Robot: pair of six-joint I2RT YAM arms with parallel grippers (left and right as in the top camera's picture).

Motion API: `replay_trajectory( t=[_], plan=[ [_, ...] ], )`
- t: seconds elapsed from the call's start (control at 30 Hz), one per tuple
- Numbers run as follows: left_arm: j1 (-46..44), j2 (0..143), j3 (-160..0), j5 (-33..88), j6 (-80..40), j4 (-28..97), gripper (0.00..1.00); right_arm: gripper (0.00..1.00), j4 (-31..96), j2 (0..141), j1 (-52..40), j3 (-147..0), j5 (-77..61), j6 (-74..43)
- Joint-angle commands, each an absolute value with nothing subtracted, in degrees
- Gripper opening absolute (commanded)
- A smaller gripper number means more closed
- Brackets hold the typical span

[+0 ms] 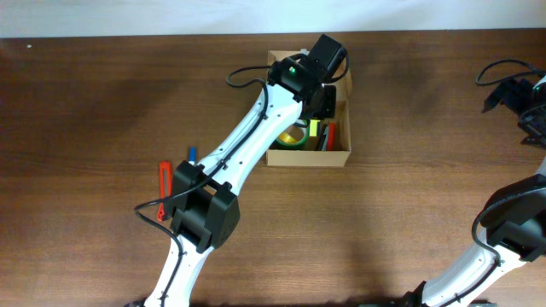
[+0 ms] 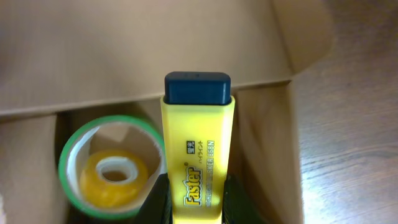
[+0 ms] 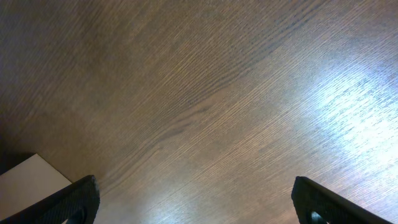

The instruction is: Pack container

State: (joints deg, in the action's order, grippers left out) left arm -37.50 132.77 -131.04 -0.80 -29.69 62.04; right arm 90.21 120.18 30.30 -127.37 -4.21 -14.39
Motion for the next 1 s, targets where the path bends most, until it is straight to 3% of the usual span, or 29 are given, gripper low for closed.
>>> replay_trajectory(
  t=[0.0, 0.97],
  plan=[
    [-39.2, 134.1, -131.7, -2.3, -29.8, 60.9, 0.02, 0.99, 90.4, 119.6, 30.3, -126.9, -4.6, -14.4],
    [-40.3, 138.7, -131.7, 4.9, -32.6, 62.6, 0.02, 0.99, 90.4, 119.6, 30.3, -126.9, -4.6, -14.4]
  ],
)
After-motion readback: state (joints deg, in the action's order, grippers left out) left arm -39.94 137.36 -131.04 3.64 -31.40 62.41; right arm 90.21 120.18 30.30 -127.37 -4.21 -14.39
